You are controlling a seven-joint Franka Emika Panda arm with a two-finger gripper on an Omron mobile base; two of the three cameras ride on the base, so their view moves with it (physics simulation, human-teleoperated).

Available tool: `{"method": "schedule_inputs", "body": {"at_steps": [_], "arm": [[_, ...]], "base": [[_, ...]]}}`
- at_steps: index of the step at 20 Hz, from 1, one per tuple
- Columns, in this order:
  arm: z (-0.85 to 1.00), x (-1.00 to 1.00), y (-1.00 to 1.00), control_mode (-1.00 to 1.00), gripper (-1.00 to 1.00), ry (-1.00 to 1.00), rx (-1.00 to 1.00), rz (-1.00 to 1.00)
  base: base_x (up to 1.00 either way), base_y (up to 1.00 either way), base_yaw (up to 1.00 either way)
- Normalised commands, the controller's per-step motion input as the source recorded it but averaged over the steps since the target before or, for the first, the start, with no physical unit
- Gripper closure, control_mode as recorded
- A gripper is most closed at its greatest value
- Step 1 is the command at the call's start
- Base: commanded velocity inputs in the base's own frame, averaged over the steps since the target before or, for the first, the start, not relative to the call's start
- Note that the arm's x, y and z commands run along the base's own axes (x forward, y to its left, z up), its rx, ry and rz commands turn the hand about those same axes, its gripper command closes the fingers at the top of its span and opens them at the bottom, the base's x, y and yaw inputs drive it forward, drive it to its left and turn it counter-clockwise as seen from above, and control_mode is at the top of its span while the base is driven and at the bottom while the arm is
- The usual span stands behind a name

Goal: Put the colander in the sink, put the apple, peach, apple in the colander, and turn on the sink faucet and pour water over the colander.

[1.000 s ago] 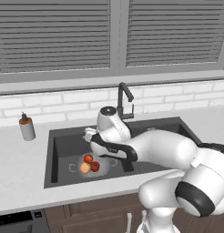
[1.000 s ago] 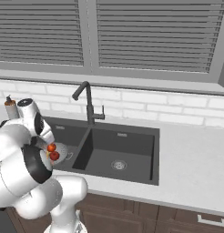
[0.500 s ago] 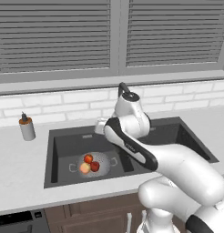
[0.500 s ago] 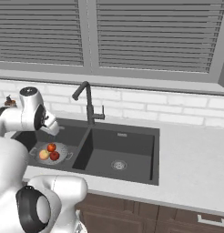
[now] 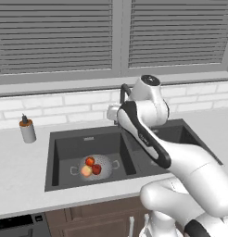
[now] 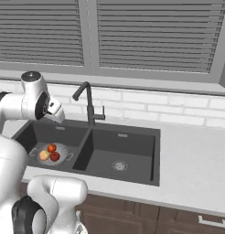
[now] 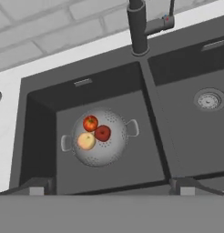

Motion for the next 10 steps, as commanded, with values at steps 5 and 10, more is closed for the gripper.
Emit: {"method": "schedule_inputs", "body": {"at_steps": [5,10], "arm": [[0.62,0.15,-0.46,-1.0,-1.0,-0.01,-0.02,0.0],[0.49,0.19,-0.44,-1.0,-1.0,0.0,0.0,0.01]], "base": [[0.0,0.0,0.0],[0.0,0.0,0.0]]}}
